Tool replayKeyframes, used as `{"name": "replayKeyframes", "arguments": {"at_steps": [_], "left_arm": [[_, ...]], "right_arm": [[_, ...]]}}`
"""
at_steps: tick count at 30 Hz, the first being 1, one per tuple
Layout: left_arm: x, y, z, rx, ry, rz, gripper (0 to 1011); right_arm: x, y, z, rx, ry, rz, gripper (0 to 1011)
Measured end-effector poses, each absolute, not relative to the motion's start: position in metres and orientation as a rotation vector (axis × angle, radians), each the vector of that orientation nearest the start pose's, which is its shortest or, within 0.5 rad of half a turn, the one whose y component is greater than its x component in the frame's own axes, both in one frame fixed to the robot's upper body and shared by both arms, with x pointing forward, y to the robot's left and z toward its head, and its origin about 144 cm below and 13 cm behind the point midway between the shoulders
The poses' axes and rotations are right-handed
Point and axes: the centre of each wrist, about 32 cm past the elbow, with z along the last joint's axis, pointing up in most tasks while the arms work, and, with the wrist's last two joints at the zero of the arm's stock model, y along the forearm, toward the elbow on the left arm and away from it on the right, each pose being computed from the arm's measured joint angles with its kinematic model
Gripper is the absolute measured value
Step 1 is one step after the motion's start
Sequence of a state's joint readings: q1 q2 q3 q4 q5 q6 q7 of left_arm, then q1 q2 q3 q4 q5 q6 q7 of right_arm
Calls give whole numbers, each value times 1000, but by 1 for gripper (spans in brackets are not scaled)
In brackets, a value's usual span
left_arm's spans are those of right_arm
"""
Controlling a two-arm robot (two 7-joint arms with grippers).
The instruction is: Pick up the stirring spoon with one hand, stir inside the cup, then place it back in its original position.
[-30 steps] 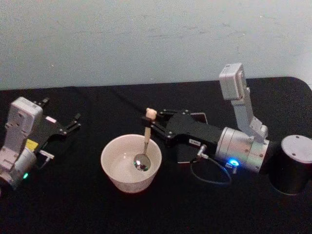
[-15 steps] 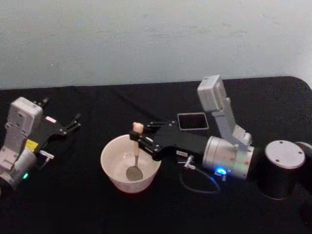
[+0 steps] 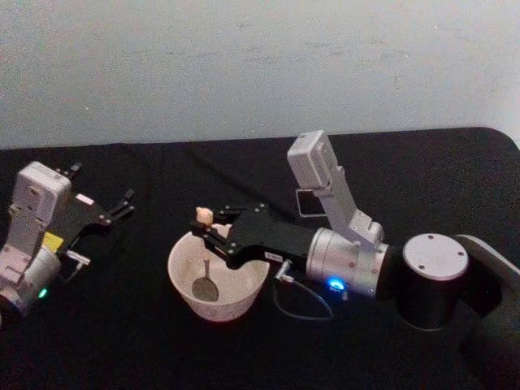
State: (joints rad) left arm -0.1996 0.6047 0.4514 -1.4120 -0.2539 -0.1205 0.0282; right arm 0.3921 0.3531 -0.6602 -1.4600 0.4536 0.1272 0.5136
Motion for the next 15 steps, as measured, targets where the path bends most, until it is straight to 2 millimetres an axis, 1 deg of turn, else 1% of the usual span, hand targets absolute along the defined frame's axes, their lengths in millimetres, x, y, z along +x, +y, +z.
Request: {"name": "replayKeyframes", "arguments": {"at_steps": [8,15], "left_arm": [[489,310,1140,304,-285,1248,1001],[489,310,1140,304,-285,1248,1001]], "right_arm": [[525,-148,1185,-120,40,-540,214],[532,-150,1185,-120,37,-584,214]]}}
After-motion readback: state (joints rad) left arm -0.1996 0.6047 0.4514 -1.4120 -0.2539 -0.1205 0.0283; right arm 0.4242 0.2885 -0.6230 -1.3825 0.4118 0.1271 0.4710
